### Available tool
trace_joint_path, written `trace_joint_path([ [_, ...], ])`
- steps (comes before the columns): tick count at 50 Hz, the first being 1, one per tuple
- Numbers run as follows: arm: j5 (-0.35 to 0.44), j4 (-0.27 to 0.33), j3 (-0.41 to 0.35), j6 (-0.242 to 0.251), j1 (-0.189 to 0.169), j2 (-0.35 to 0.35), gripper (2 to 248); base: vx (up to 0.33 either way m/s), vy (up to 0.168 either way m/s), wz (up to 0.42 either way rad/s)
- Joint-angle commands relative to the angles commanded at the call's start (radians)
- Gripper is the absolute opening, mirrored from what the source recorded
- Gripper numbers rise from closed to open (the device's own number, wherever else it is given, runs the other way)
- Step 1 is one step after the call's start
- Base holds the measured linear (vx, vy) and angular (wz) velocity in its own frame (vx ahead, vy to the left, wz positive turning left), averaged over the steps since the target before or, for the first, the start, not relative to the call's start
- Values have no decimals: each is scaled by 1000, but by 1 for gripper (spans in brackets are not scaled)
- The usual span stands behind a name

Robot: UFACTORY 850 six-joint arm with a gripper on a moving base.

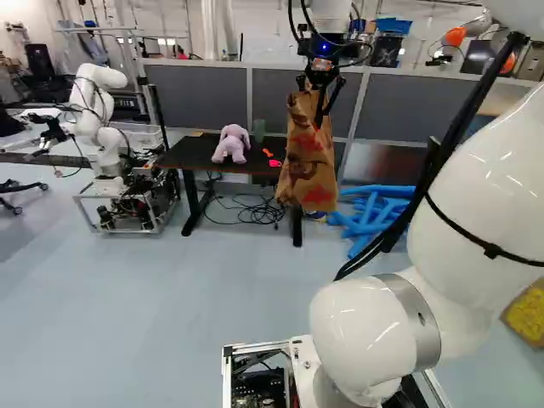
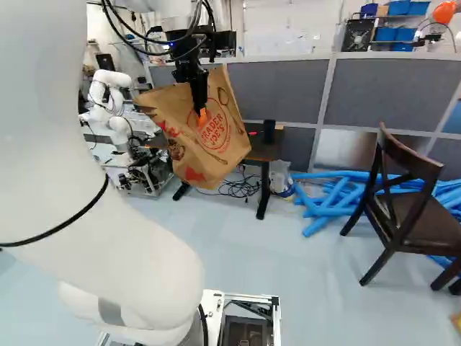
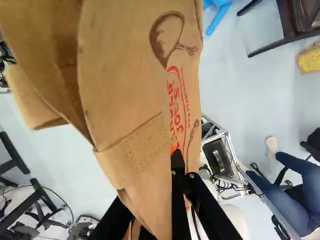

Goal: Pick up the bag on the ground and place it on the table

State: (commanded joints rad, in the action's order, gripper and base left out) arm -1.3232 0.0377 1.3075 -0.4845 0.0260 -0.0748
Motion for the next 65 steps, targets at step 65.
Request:
trace_joint_path([
  [65,0,0,0,0,0,0,22,0,62,254],
])
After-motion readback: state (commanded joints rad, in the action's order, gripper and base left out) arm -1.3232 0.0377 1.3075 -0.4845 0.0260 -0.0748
